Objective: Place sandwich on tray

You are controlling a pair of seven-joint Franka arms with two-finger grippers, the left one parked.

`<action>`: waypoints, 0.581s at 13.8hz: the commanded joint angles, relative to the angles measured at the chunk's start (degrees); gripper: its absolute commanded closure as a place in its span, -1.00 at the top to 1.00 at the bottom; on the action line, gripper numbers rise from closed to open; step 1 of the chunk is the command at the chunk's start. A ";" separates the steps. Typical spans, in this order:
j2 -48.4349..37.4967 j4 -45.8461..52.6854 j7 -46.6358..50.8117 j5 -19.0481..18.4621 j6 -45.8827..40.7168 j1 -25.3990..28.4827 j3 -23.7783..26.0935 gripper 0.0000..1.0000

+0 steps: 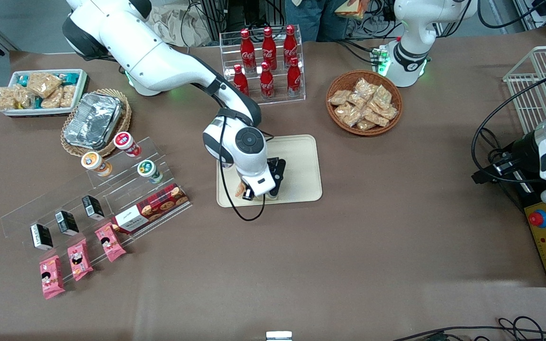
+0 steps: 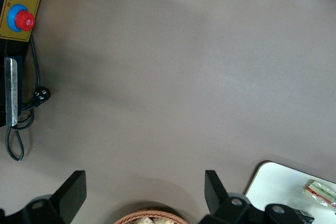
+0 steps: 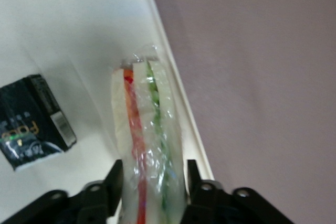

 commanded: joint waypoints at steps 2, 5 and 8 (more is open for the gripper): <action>-6.97 0.15 1.01 2.73 -6.08 -3.77 1.00 0.99; -13.03 0.59 1.01 7.83 -13.37 -9.47 0.56 0.99; -17.96 0.77 0.58 14.94 -15.42 -11.25 -9.50 0.99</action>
